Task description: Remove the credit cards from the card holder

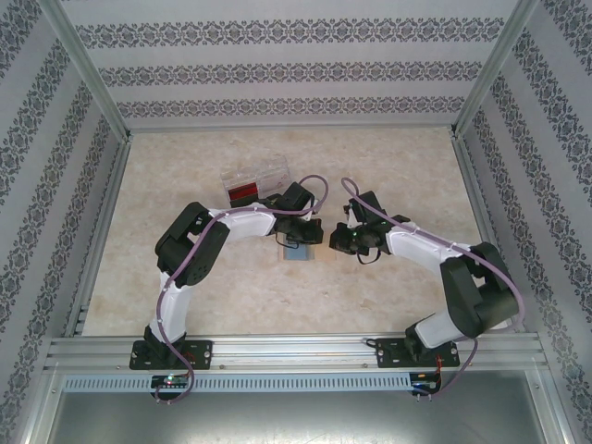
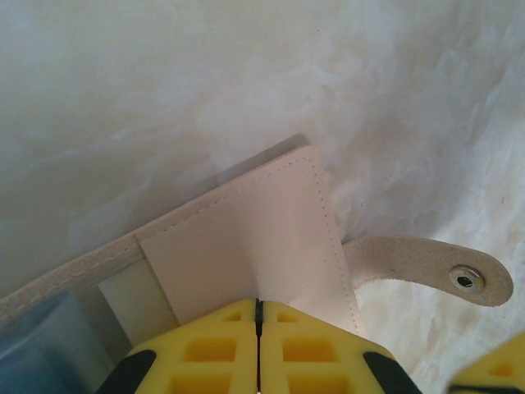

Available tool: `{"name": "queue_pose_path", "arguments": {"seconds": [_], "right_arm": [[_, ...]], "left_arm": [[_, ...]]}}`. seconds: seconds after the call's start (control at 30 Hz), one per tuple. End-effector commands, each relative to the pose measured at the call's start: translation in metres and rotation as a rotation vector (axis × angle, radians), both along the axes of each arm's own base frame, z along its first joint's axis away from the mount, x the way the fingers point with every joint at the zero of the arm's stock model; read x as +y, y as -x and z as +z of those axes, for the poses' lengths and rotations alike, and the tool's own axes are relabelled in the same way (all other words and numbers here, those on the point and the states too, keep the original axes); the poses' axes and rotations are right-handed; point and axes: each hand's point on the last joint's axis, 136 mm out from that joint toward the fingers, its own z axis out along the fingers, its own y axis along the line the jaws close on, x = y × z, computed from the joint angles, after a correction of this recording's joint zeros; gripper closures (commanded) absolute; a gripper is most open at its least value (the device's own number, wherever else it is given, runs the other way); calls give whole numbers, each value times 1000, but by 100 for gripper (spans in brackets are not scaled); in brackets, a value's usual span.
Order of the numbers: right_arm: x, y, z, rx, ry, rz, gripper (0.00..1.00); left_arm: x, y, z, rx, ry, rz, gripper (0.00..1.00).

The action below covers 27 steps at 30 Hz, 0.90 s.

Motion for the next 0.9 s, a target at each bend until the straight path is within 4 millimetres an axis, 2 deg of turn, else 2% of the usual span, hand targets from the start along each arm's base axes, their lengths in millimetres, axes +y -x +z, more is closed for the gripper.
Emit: {"name": "queue_pose_path", "arguments": {"seconds": [0.0, 0.17, 0.37, 0.53, 0.63, 0.87], "right_arm": [[6, 0, -10, 18, -1, -4, 90], [-4, 3, -28, 50, 81, -15, 90], [-7, 8, -41, 73, 161, 8, 89], [-8, 8, -44, 70, 190, 13, 88], [-8, 8, -46, 75, 197, 13, 88], [-8, 10, -46, 72, 210, 10, 87]], "left_arm": [[-3, 2, 16, -11, 3, 1, 90], [8, 0, 37, -48, 21, 82, 85], [53, 5, 37, -53, -51, 235, 74], [83, 14, 39, -44, -132, 305, 51], [86, 15, 39, -34, -147, 310, 45], [87, 15, 29, -14, -188, 293, 42]]}}
